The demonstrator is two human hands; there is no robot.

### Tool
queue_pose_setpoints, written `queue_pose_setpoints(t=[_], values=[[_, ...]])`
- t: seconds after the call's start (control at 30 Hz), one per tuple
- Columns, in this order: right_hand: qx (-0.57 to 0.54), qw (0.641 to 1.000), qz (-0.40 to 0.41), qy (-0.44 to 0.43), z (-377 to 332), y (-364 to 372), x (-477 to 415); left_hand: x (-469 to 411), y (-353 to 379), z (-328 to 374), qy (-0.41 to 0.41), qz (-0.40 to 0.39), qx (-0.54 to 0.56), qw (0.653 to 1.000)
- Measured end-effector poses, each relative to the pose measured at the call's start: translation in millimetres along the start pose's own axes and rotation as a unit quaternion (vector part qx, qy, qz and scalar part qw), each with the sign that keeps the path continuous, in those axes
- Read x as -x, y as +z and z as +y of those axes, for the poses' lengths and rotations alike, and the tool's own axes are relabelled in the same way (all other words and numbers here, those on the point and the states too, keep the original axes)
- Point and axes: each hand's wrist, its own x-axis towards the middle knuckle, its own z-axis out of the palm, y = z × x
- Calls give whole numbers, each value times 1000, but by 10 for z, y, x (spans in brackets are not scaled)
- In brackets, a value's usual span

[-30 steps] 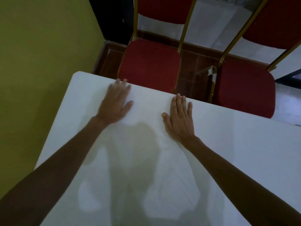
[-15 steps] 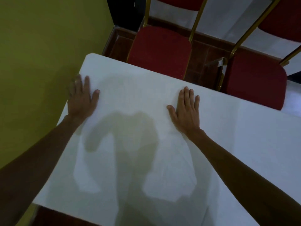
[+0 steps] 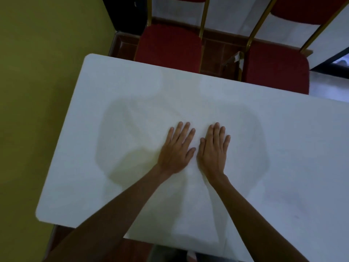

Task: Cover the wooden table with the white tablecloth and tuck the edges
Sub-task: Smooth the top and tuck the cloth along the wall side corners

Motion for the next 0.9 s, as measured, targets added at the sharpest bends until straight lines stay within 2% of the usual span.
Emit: queue_pose_setpoints(t=[0.13, 0.23, 0.33, 0.37, 0.53, 0.63, 0.73, 0.9], values=[[22, 1000, -16, -5, 174, -61, 407, 496, -152, -696, -47, -16, -35, 998], [47, 997, -50, -38, 180, -110, 635, 1144, -315, -1309, -144, -19, -72, 987], [48, 992, -84, -76, 86, -162, 913, 1668, -425, -1391, -219, -25, -74, 973], [47, 991, -92, -86, 47, -159, 1038, 1793, -395, -1259, -206, -26, -68, 976], [29, 993, -78, -85, -206, 23, 1773, 2040, -5, -61, -12, -20, -3, 1000], [32, 995, -46, -83, -179, 105, 2093, 2081, 156, 457, 28, -33, -14, 999], [37, 995, -35, -82, -12, 111, 2391, 2229, 186, 431, 25, -46, -19, 998], [58, 995, -46, -60, 18, 103, 2541, 2630, 16, -216, 18, -60, -20, 998]])
